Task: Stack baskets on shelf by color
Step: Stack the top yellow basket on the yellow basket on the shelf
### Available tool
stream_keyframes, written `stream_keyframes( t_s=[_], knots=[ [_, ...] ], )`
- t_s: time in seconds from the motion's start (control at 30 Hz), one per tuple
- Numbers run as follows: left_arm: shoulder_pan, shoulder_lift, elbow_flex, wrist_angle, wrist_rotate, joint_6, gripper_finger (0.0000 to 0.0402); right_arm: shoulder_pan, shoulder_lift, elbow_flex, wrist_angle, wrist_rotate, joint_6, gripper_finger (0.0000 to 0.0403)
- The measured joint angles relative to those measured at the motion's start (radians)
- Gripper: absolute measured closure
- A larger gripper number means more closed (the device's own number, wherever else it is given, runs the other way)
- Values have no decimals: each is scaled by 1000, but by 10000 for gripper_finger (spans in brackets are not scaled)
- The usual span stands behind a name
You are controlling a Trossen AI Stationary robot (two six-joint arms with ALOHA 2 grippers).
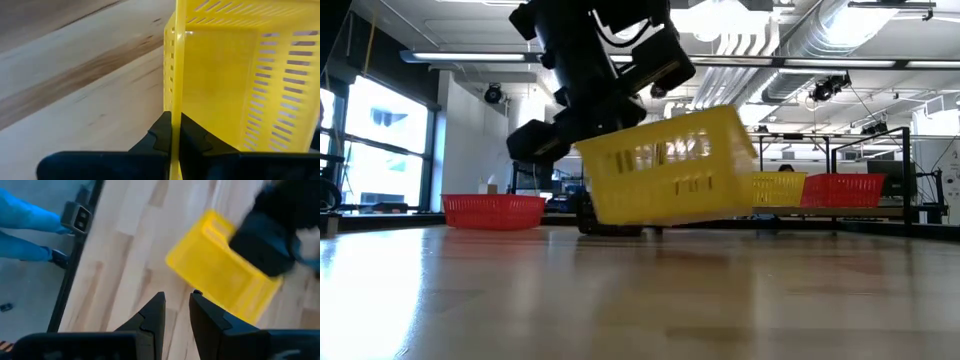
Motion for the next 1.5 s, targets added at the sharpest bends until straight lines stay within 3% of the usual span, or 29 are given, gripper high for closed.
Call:
stream_keyframes(
  t_s=[0.4,0.73,0.93,1.5],
  knots=[
    [37,0,21,281,-4,-87,398,8,0,0,34,1,-77,329],
    [85,-1,157,271,-48,-67,399,7,0,0,-12,69,-42,293],
    [94,-1,221,129,-59,-32,399,7,0,0,-83,168,-24,267],
    [95,0,233,116,-45,-13,399,-35,15,1,-209,104,65,270]
  ],
)
